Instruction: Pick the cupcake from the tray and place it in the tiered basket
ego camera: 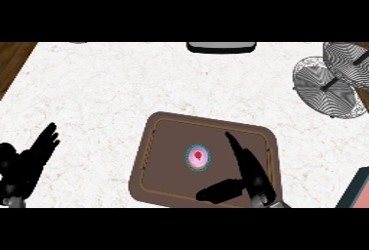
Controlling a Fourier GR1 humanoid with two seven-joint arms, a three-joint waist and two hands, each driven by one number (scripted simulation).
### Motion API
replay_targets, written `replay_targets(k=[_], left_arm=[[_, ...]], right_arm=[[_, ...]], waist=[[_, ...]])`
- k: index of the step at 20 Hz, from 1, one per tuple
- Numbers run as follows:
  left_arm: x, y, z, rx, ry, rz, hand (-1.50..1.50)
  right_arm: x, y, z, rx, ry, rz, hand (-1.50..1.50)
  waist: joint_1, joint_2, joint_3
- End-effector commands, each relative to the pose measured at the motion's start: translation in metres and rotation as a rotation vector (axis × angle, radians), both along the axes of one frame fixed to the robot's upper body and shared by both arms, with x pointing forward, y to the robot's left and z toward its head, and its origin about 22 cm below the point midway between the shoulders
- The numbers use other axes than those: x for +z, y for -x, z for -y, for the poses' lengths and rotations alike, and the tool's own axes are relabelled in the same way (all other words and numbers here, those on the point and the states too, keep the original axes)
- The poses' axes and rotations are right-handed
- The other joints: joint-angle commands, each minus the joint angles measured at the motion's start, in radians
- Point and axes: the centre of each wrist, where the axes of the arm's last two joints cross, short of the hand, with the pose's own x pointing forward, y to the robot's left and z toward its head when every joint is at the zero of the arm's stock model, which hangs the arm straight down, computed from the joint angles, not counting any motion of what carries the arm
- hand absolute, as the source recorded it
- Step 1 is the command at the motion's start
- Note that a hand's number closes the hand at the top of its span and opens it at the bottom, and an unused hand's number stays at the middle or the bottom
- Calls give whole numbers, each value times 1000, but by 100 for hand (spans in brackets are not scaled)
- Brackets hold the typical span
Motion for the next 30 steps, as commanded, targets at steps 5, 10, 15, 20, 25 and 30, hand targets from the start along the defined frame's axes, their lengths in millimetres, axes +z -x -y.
replay_targets(k=[5,10,15,20,25,30], left_arm=[[0,13,1,-4,4,23,0],[6,-3,11,1,-13,6,0],[0,-3,15,5,1,2,0],[0,1,18,8,-8,15,0],[-5,11,-6,1,18,4,0],[0,-1,7,-7,8,-18,0]], right_arm=[[-21,6,6,19,-20,-15,-150],[-31,-16,-41,42,-13,-23,-150],[-42,-6,-35,111,-18,137,150],[-29,-10,-44,15,-16,185,150],[-37,17,-40,-69,6,226,150],[-19,-3,-47,271,521,377,150]], waist=[[0,0,0],[5,1,0],[2,1,0],[2,0,0],[-2,-1,0],[5,-8,-5]])
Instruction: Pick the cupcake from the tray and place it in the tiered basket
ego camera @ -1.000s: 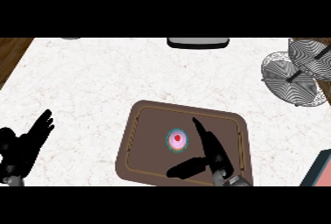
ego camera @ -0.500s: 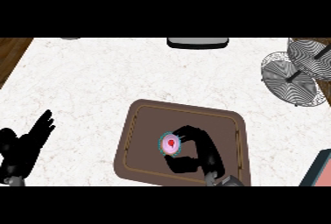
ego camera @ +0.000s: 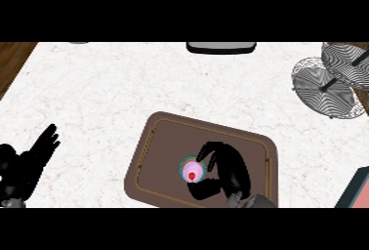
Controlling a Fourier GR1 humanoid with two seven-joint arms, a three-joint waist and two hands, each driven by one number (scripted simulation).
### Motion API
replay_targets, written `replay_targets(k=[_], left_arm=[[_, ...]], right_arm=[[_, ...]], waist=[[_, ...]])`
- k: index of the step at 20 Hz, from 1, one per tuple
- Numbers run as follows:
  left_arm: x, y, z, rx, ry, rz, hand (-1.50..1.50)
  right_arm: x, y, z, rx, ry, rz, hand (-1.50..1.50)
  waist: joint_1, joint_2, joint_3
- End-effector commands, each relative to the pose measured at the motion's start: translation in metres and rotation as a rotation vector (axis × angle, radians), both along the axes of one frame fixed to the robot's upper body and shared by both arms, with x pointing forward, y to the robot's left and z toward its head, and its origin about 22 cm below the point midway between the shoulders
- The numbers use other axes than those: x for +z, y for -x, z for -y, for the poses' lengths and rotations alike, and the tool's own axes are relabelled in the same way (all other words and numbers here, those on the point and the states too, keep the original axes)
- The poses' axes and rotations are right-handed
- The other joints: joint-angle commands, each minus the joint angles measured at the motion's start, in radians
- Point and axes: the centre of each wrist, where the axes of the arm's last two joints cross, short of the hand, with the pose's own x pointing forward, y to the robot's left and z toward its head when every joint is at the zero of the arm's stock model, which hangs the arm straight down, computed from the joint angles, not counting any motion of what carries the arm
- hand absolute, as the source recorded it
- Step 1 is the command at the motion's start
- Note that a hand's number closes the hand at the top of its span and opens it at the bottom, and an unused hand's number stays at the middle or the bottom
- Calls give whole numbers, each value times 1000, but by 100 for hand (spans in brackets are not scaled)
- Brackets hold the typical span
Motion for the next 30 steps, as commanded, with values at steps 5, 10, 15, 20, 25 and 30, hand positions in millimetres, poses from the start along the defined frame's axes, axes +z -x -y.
replay_targets(k=[5,10,15,20,25,30], left_arm=[[4,-1,-10,5,-10,4,0],[-5,10,5,23,-14,0,0],[2,5,4,30,-10,3,0],[-3,-9,4,-1,15,9,0],[2,-10,17,27,11,16,0],[-4,-7,2,8,0,10,0]], right_arm=[[46,4,-19,112,465,197,150],[105,16,-14,-35,475,353,150],[156,32,22,-151,498,524,150],[195,13,26,-213,429,589,150],[223,-5,58,-275,363,634,150],[222,-47,86,-299,341,673,150]], waist=[[-10,-3,2],[-10,-4,3],[-19,-4,3],[-4,4,3],[-1,5,3],[3,7,3]])
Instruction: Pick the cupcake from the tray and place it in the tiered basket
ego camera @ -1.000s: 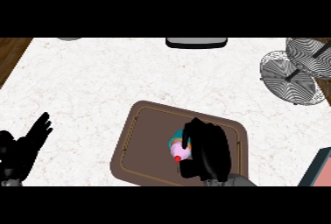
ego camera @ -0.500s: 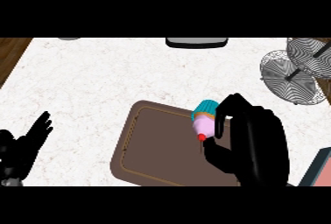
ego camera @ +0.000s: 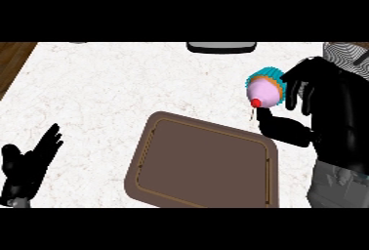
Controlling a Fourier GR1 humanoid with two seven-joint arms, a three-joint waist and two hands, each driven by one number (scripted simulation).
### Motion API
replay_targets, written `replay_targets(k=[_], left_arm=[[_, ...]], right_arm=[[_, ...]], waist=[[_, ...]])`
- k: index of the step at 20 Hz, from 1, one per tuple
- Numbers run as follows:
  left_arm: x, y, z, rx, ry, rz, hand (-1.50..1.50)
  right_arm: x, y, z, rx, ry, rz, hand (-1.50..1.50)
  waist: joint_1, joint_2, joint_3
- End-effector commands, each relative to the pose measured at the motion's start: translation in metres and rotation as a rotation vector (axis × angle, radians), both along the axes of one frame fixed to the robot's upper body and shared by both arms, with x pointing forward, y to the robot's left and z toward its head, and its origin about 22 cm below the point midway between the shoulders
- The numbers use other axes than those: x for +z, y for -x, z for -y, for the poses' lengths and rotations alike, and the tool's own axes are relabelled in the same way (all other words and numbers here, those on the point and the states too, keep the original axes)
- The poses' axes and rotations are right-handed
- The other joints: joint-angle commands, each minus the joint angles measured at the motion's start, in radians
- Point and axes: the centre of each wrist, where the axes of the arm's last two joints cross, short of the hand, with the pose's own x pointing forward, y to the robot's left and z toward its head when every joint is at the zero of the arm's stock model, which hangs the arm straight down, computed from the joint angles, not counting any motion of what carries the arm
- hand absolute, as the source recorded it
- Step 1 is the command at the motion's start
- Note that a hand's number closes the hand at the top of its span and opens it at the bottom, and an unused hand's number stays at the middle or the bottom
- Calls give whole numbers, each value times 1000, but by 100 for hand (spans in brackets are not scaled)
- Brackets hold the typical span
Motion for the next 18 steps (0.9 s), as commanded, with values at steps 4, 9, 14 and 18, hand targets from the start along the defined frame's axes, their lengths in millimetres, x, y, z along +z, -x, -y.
replay_targets(k=[4,9,14,18], left_arm=[[6,-4,-2,-4,-11,17,0],[3,-14,-10,-6,-8,8,0],[4,-2,3,-32,-2,16,0],[-6,8,-1,-28,1,3,0]], right_arm=[[-4,-62,55,-41,27,19,150],[4,-99,109,-49,25,60,150],[4,-140,118,9,-221,124,150],[12,-162,143,37,-217,144,150]], waist=[[6,3,0],[5,6,0],[28,10,1],[24,7,1]])
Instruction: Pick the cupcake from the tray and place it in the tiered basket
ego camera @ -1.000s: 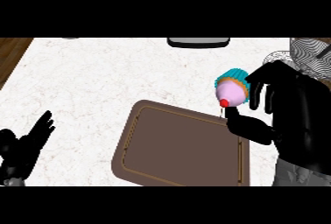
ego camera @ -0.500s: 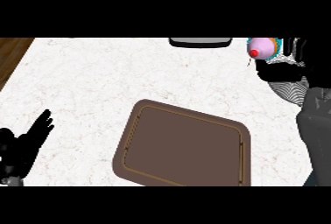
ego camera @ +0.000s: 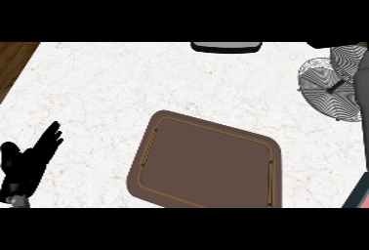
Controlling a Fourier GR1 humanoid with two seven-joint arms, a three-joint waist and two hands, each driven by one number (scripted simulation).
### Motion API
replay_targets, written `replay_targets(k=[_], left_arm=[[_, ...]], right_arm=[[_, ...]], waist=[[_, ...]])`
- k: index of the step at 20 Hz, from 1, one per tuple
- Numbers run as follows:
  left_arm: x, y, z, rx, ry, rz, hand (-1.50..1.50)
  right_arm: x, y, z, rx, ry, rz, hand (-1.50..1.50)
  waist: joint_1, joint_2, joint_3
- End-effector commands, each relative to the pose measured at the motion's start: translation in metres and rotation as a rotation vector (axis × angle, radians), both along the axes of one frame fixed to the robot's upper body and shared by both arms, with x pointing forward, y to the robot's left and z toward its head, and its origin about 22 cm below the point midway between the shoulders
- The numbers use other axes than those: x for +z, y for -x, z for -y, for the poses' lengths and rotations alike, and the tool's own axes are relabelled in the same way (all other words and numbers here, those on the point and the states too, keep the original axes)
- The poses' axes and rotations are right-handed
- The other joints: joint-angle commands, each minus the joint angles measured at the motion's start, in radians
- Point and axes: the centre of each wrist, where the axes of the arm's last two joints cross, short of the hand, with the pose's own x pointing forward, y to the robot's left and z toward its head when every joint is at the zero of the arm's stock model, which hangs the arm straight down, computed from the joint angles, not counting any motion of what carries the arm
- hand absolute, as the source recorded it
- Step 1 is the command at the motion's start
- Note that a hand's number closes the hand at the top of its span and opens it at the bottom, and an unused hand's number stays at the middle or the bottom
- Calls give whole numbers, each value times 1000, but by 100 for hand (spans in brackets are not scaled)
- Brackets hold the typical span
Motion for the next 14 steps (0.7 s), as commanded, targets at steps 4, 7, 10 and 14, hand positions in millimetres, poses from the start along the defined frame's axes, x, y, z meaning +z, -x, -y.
replay_targets(k=[4,7,10,14], left_arm=[[-5,7,2,-2,-10,8,0],[10,-5,-1,-11,-22,16,0],[5,-1,-4,-23,0,8,0],[5,-5,7,-27,10,16,0]], right_arm=[[-1,-41,31,23,-39,10,150],[-4,-26,55,-106,480,-66,150],[-1,-28,71,-136,596,-82,150],[16,-31,89,-132,758,-111,150]], waist=[[2,0,0],[3,16,-8],[14,10,-2],[25,9,-1]])
